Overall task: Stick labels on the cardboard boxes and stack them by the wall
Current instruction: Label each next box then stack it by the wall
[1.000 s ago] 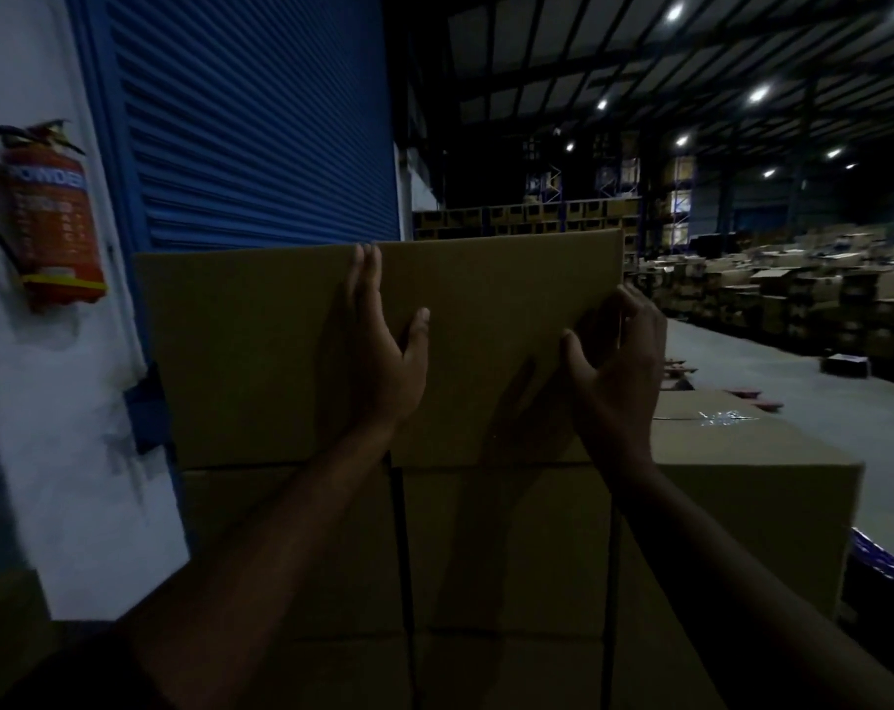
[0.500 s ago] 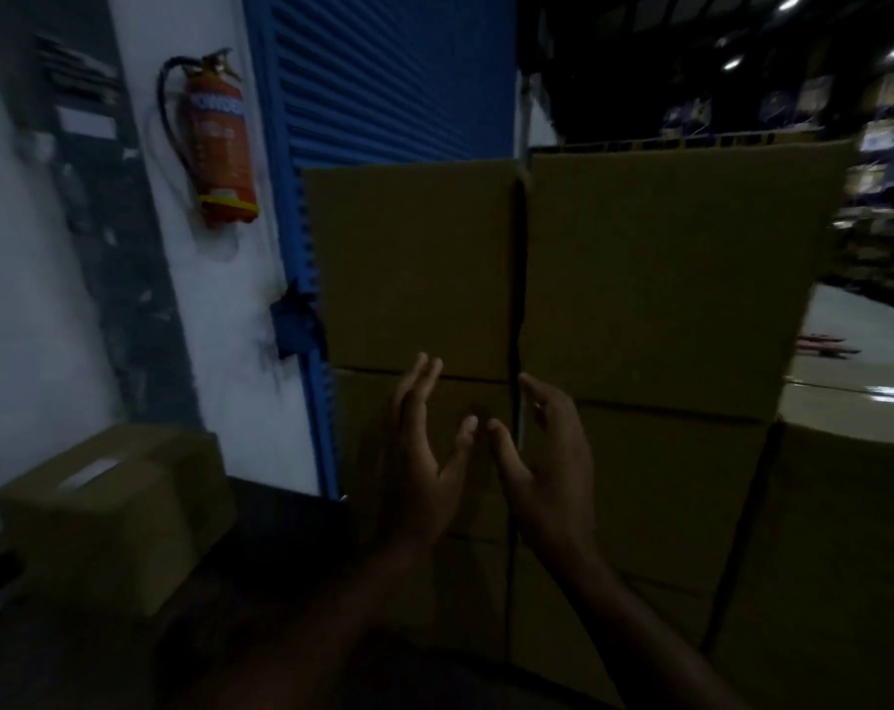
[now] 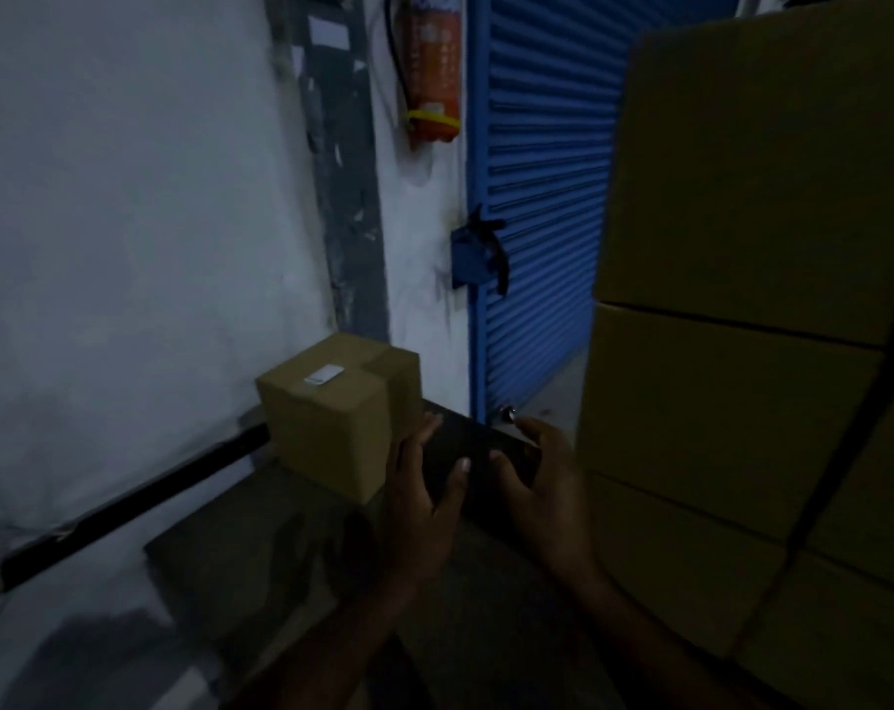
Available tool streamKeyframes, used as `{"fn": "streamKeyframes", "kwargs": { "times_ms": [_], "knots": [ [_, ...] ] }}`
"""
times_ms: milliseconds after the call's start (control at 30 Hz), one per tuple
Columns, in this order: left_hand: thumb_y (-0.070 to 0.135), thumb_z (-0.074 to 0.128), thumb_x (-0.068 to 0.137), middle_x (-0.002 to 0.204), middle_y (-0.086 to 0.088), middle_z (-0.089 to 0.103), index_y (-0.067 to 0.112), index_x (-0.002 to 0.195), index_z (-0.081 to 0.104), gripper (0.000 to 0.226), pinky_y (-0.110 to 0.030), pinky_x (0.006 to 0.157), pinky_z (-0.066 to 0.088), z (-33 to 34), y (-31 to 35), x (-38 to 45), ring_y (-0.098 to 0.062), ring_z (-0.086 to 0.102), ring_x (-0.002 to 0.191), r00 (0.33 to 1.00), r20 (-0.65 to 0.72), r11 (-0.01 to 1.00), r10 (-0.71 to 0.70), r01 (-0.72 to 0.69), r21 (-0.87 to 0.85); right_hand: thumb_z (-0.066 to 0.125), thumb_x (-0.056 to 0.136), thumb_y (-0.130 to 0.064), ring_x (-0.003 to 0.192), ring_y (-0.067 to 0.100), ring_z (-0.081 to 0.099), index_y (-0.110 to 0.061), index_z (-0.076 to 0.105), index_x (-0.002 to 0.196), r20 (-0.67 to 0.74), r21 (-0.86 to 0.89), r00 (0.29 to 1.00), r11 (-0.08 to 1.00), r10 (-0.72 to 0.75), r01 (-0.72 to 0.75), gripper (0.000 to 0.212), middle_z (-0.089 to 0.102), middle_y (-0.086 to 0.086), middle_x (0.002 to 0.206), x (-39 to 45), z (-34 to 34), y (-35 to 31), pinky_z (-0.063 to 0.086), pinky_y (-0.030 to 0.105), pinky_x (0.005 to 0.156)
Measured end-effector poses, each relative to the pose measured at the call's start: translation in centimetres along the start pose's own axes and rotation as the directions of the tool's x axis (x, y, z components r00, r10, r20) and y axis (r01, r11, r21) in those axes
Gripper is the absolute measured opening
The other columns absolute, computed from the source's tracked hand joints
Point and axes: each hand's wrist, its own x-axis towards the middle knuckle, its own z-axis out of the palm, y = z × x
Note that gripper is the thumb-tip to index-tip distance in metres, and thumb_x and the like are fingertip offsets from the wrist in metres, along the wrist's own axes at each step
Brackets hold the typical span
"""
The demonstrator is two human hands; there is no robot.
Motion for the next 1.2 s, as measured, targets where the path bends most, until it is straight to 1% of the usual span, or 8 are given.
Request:
{"fn": "streamKeyframes", "kwargs": {
  "times_ms": [67, 167, 333, 433, 567, 767, 1000, 1200],
  "knots": [
    [0.053, 0.056, 0.093, 0.148, 0.014, 0.042, 0.049, 0.140, 0.037, 0.050, -0.021, 0.111, 0.034, -2.2, -3.6, 1.6, -0.001, 0.038, 0.135, 0.997, 0.011, 0.996, -0.074, 0.074, 0.044, 0.067, 0.086, -0.035, 0.114, 0.003, 0.050, -0.022, 0.049, 0.133, 0.040, -0.016, 0.998, 0.999, 0.048, -0.047, 0.052, 0.054, -0.006, 0.129, 0.4, 4.5, -0.6, 0.044, 0.025, 0.096],
    [0.033, 0.062, 0.096, 0.144, 0.013, 0.035, 0.039, 0.141, 0.032, 0.055, 0.001, 0.096, 0.021, -5.5, -8.8, 4.0, 0.000, 0.032, 0.127, 0.986, 0.005, 0.978, -0.169, 0.167, 0.126, 0.065, 0.087, -0.039, 0.117, 0.007, 0.049, -0.024, 0.047, 0.134, 0.078, -0.010, 0.987, 0.990, 0.140, -0.140, 0.053, 0.052, -0.006, 0.132, 1.8, 11.5, -1.5, 0.043, 0.034, 0.102],
    [0.046, 0.057, 0.095, 0.153, 0.004, 0.034, 0.032, 0.150, 0.033, 0.062, -0.029, 0.105, 0.031, -10.3, -18.3, 9.7, -0.006, 0.034, 0.132, 0.958, 0.088, 0.948, -0.274, 0.254, 0.189, 0.067, 0.088, -0.026, 0.103, 0.001, 0.049, -0.022, 0.051, 0.128, 0.065, 0.065, 0.960, 0.958, 0.274, -0.278, 0.043, 0.051, -0.012, 0.113, 5.2, 23.0, -2.4, 0.038, 0.021, 0.091],
    [0.062, 0.048, 0.089, 0.153, 0.000, 0.036, 0.030, 0.149, 0.035, 0.069, -0.050, 0.110, 0.039, -12.2, -22.3, 13.8, -0.020, 0.040, 0.136, 0.941, 0.130, 0.948, -0.312, 0.298, 0.114, 0.067, 0.087, -0.028, 0.112, 0.010, 0.053, -0.019, 0.049, 0.131, 0.057, 0.060, 0.930, 0.928, 0.364, -0.367, 0.048, 0.055, -0.006, 0.122, 7.7, 28.8, -2.1, 0.045, 0.031, 0.095],
    [0.065, 0.051, 0.090, 0.157, 0.000, 0.032, 0.033, 0.150, 0.030, 0.071, -0.053, 0.109, 0.038, -13.5, -27.0, 19.3, -0.024, 0.036, 0.140, 0.933, 0.139, 0.943, -0.332, 0.322, 0.087, 0.066, 0.086, -0.038, 0.118, 0.018, 0.052, -0.016, 0.046, 0.135, 0.028, -0.006, 0.919, 0.920, 0.392, -0.392, 0.056, 0.053, 0.002, 0.133, 10.8, 34.5, -1.2, 0.047, 0.044, 0.098],
    [0.032, 0.067, 0.092, 0.149, -0.011, 0.039, 0.015, 0.142, 0.043, 0.059, -0.052, 0.107, 0.040, -14.6, -33.3, 28.3, -0.028, 0.035, 0.137, 0.942, -0.043, 0.886, -0.333, 0.328, 0.329, 0.063, 0.085, -0.032, 0.119, 0.020, 0.049, -0.018, 0.048, 0.126, 0.004, -0.103, 0.919, 0.914, 0.394, -0.392, 0.046, 0.051, 0.003, 0.129, 14.5, 38.9, 0.7, 0.045, 0.047, 0.099],
    [0.037, 0.073, 0.087, 0.152, -0.014, 0.039, 0.011, 0.151, 0.031, 0.080, -0.044, 0.107, 0.037, -15.8, -36.9, 30.5, -0.033, 0.041, 0.135, 0.798, 0.195, 0.797, -0.570, 0.480, 0.366, 0.063, 0.084, -0.038, 0.126, 0.020, 0.047, -0.022, 0.030, 0.143, 0.056, -0.086, 0.851, 0.852, 0.521, -0.516, 0.070, 0.043, 0.001, 0.142, 15.7, 40.8, 3.1, 0.044, 0.049, 0.101],
    [0.063, 0.078, 0.071, 0.148, -0.014, 0.039, 0.015, 0.150, 0.033, 0.103, -0.045, 0.102, 0.043, -17.4, -36.2, 27.0, -0.034, 0.043, 0.132, 0.734, 0.188, 0.725, -0.652, 0.533, 0.436, 0.072, 0.077, -0.037, 0.128, 0.020, 0.045, -0.027, 0.032, 0.143, 0.058, 0.046, 0.819, 0.818, 0.571, -0.573, 0.078, 0.044, -0.002, 0.142, 13.2, 37.3, 2.1, 0.041, 0.051, 0.104]
  ]
}}
